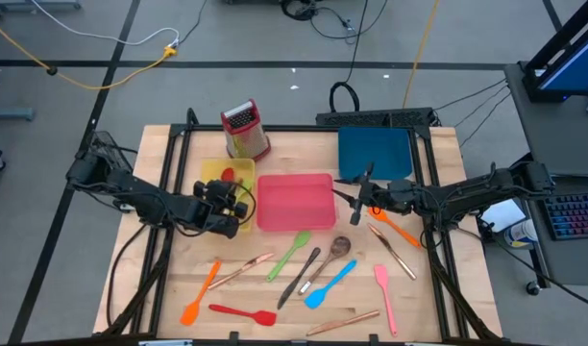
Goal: Pick & Place Kitchen Items
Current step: Put the gold serving spoon into the yellow bin
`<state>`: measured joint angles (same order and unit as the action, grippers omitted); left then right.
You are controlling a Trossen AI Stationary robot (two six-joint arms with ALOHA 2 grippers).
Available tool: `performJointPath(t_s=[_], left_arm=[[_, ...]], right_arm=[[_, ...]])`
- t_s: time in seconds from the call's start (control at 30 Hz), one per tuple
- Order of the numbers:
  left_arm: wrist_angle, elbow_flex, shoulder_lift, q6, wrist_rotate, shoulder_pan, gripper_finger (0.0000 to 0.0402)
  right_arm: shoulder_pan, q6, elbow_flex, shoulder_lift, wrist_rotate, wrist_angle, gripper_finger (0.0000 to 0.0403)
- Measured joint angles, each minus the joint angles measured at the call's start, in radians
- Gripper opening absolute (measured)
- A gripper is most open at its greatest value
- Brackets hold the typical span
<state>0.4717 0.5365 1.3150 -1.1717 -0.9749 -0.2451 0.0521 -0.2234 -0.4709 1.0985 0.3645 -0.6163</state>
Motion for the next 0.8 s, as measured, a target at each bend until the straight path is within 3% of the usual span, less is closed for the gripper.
performJointPath(t_s=[0.37, 0.6, 0.8], left_arm=[[0.004, 0.02, -0.001, 0.067, 0.165, 0.0, 0.0077], [0.041, 0.059, -0.001, 0.108, 0.366, 0.006, 0.0075], [0.106, 0.089, -0.001, 0.114, 0.434, 0.005, 0.0057]], right_arm=[[0.0, 0.001, 0.0, 0.0, 0.0, 0.0, 0.0119], [0.0, 0.002, 0.0, 0.0, -0.002, 0.0, 0.0115], [0.0, 0.002, 0.0, 0.0, -0.002, 0.003, 0.0114]])
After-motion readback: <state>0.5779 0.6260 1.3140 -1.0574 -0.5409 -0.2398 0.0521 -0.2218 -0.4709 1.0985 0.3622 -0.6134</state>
